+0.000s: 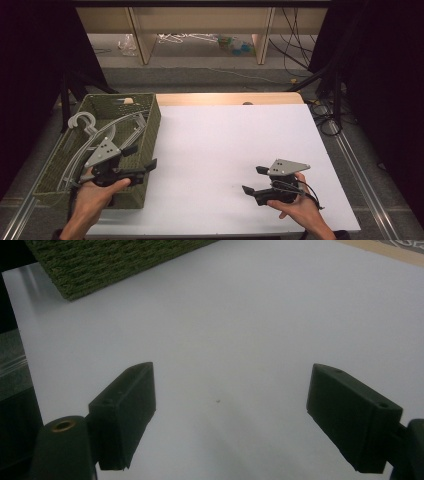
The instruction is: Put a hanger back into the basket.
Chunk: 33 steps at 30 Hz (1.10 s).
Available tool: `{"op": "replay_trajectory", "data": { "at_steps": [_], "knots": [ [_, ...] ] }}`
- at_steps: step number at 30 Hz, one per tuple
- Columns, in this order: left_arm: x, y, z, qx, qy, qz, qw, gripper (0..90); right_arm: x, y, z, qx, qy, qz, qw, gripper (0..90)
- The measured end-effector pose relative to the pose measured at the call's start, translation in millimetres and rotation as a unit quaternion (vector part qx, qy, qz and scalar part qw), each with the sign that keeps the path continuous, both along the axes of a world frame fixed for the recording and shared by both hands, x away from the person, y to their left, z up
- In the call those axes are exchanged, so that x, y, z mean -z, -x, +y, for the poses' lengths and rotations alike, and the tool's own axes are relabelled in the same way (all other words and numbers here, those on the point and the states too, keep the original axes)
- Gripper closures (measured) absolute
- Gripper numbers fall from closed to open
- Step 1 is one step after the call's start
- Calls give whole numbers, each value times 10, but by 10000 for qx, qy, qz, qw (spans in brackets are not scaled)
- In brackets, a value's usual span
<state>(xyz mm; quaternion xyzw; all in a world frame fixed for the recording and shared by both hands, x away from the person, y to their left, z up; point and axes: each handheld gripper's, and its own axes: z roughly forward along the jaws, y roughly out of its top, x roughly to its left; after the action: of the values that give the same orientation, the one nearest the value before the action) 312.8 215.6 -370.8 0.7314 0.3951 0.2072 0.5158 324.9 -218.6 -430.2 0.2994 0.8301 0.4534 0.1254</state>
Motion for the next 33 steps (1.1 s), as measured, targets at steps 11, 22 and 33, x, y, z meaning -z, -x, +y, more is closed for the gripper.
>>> {"op": "replay_trajectory", "data": {
  "at_steps": [11,22,33],
  "knots": [
    [138,199,-338,447,136,215,9987,204,23,1,6,-3,-80,-20,10000,205],
    [517,257,-536,590,-3,242,9980,197,14,28,31,-24,-215,43,9998,204],
    [653,298,-573,675,-269,58,9973,188,76,178,-34,95,-358,70,9993,190]
  ]
}}
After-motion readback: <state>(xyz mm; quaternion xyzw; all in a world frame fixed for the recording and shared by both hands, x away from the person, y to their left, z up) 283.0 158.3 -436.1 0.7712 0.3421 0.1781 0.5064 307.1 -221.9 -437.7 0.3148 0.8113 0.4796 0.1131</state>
